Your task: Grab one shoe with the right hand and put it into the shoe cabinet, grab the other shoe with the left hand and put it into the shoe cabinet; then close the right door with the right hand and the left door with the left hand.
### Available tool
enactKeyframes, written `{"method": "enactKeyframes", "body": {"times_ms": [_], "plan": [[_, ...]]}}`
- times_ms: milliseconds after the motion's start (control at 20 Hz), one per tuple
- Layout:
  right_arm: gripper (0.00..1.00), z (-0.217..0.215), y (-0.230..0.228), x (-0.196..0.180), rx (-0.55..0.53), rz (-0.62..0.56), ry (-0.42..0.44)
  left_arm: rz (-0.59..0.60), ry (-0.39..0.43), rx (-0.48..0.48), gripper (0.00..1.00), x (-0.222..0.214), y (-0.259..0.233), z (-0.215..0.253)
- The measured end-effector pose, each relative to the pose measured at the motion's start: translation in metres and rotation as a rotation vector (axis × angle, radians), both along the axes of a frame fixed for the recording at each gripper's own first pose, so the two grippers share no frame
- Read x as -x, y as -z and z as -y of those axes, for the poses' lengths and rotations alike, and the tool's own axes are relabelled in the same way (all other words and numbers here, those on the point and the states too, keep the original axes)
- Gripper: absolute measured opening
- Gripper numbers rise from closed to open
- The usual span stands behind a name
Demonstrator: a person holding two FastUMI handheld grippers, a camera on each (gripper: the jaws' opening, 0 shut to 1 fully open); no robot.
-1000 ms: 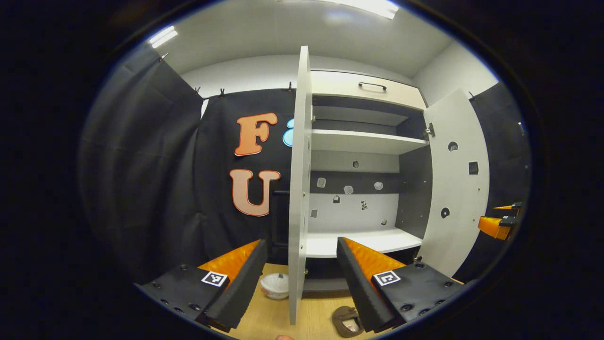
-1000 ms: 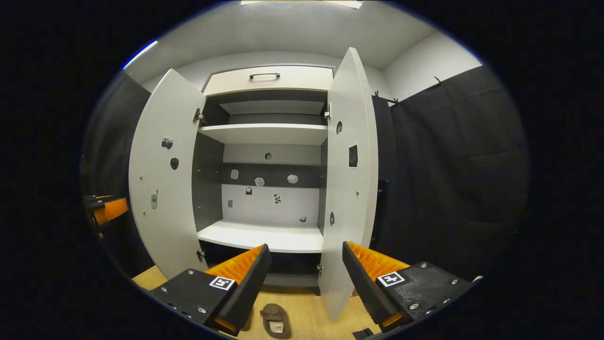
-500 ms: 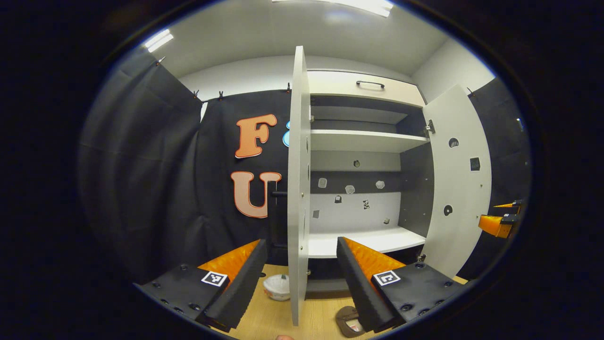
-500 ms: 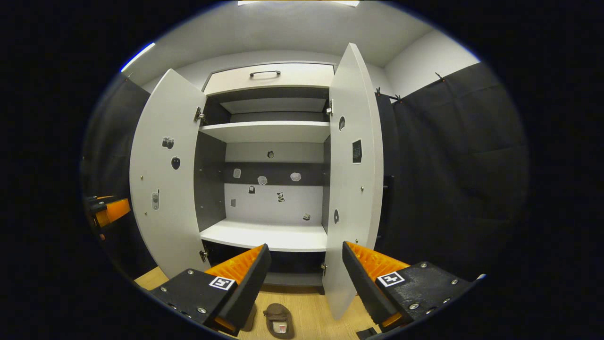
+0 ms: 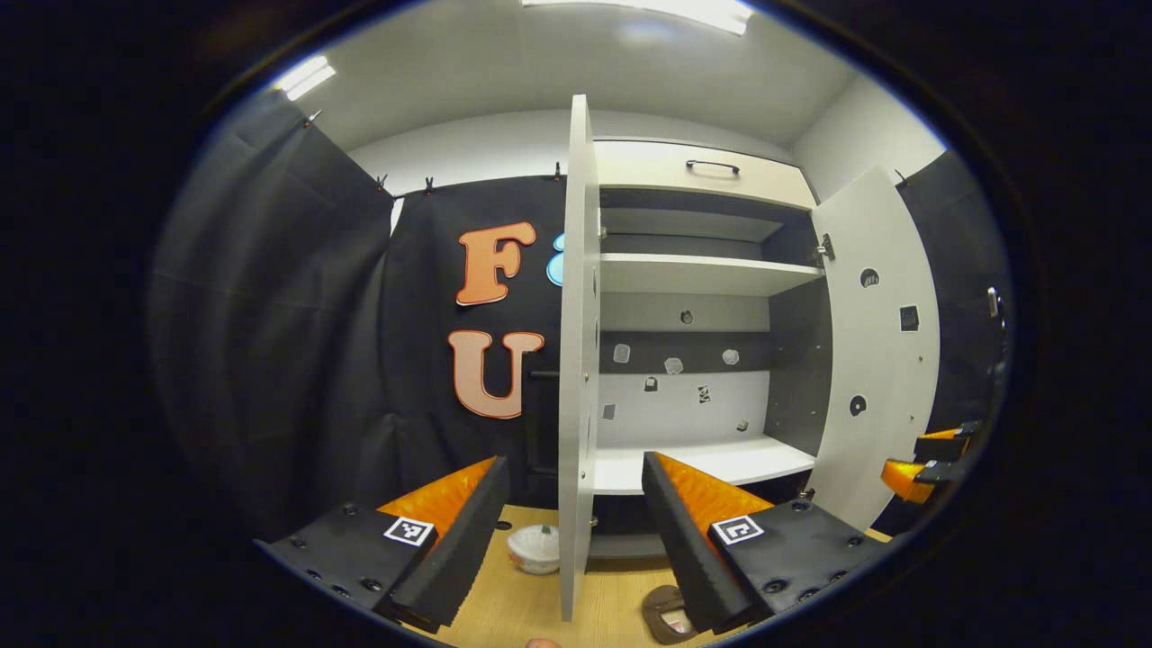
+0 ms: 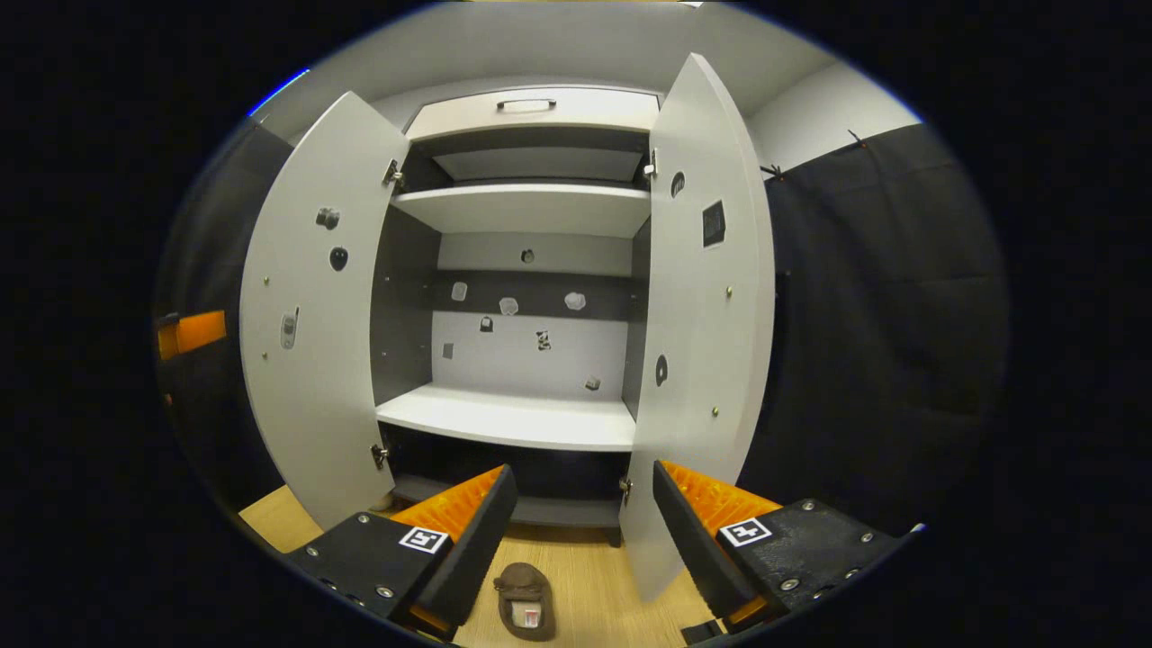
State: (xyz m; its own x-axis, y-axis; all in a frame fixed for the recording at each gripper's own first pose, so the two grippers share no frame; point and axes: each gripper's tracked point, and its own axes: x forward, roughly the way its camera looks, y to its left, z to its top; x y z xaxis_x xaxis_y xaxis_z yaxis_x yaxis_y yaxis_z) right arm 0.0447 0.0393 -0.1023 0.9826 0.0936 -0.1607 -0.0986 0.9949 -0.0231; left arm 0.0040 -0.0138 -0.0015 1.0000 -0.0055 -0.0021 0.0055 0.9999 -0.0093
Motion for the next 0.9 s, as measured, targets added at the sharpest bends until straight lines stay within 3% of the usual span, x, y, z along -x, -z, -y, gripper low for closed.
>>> {"method": "enactKeyframes", "body": {"times_ms": [200,550,900], "plan": [[0.93,-0.003,0.097,-0.013,0.082,-0.143,-0.018,-0.010,-0.011,0.001,0.96,-0.002,0.004,-0.003],[0.88,-0.019,0.262,-0.013,0.023,-0.443,-0.036,-0.025,-0.055,-0.013,0.96,0.000,0.013,-0.016],[0.72,-0.031,0.353,-0.003,-0.015,-0.631,-0.041,-0.030,-0.093,-0.049,0.94,0.010,0.014,-0.028]]}}
